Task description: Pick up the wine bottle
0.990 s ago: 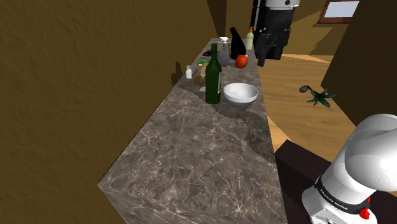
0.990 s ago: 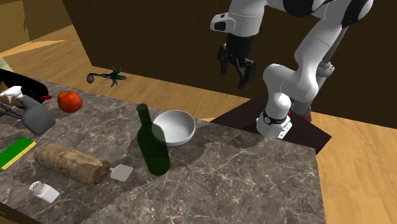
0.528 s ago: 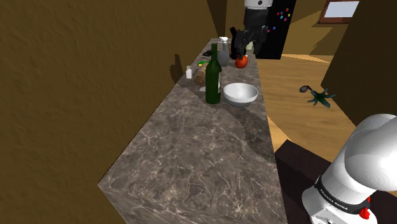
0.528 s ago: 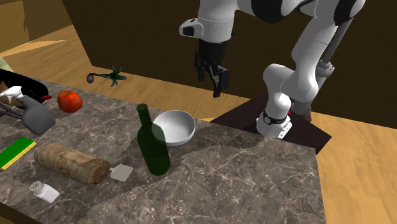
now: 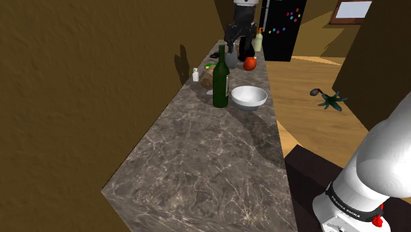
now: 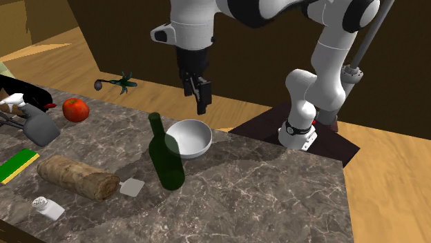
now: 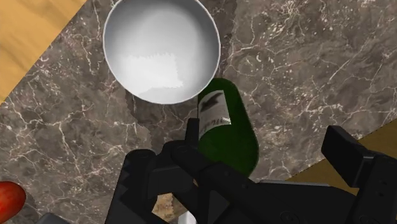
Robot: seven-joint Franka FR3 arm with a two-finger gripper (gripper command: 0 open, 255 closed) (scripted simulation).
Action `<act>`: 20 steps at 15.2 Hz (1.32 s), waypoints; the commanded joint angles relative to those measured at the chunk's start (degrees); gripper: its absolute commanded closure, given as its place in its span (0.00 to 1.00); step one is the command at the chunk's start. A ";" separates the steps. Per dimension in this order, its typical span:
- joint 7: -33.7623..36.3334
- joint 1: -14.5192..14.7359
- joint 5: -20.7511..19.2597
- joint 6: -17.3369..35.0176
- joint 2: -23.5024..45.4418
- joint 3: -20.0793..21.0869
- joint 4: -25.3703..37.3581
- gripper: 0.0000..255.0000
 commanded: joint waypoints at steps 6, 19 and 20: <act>-0.07 -1.50 3.86 -4.89 18.76 -1.00 24.71 0.00; -0.30 -1.55 4.21 0.83 19.49 -1.01 19.88 1.00; -0.29 -1.54 4.20 0.84 19.48 -1.01 19.86 1.00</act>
